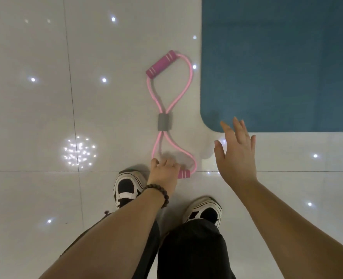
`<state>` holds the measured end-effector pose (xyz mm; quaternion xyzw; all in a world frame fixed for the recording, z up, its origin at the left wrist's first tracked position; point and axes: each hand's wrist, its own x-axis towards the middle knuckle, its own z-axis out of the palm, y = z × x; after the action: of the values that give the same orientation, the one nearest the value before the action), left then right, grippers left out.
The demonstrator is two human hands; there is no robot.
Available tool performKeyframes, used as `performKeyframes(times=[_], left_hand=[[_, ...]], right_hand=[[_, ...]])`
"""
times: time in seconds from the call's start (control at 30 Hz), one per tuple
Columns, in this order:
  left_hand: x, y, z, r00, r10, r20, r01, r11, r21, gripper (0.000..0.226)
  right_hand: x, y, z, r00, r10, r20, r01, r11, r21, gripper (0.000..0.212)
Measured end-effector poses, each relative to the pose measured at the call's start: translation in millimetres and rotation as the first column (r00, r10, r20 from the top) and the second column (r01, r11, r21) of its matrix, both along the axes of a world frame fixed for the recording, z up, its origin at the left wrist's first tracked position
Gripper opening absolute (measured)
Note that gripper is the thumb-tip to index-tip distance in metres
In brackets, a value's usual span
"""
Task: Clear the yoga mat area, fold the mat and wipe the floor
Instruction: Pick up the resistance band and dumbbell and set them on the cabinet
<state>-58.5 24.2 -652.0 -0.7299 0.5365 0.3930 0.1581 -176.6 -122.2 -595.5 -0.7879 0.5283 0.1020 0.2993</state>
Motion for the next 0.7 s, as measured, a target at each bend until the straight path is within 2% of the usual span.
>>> performKeyframes(times=[0.1,0.2,0.23,0.3,0.37,0.47,0.6,0.7], left_hand=[[22.6,-21.1,23.5,0.996,0.078,0.039,-0.067,0.973,-0.221,0.026],[61.5,-60.7,40.3,0.975,0.204,0.086,-0.140,0.870,-0.473,0.020],[76.2,-76.9,42.8,0.968,0.236,0.091,-0.158,0.847,-0.507,0.018],[105.6,-111.3,44.6,0.959,0.262,0.106,-0.181,0.857,-0.482,0.018],[130.2,-139.9,35.8,0.958,0.256,0.129,-0.172,0.872,-0.458,0.029],[155.4,-171.7,15.0,0.960,0.268,0.086,-0.209,0.883,-0.421,0.044],[168.5,-199.8,-13.2,0.965,0.259,0.025,-0.234,0.906,-0.351,0.044],[167.3,-207.9,-27.8,0.964,0.262,0.051,-0.233,0.919,-0.317,0.036]], right_hand=[[8.3,-7.7,12.1,1.000,0.020,0.016,-0.019,1.000,-0.018,0.050],[19.6,-22.9,25.4,0.999,0.019,0.035,-0.017,0.999,-0.044,0.051],[23.6,-29.2,27.7,0.999,0.018,0.050,-0.015,0.998,-0.062,0.051],[33.4,-42.7,29.6,0.995,0.015,0.100,-0.004,0.994,-0.113,0.050],[43.5,-56.8,26.6,0.992,0.016,0.129,0.004,0.988,-0.155,0.049],[54.9,-78.7,15.5,0.988,0.049,0.145,-0.015,0.974,-0.227,0.048],[63.6,-105.6,-6.2,0.985,0.113,0.129,-0.070,0.953,-0.295,0.048],[64.3,-116.8,-23.1,0.982,0.156,0.103,-0.116,0.942,-0.316,0.045]])
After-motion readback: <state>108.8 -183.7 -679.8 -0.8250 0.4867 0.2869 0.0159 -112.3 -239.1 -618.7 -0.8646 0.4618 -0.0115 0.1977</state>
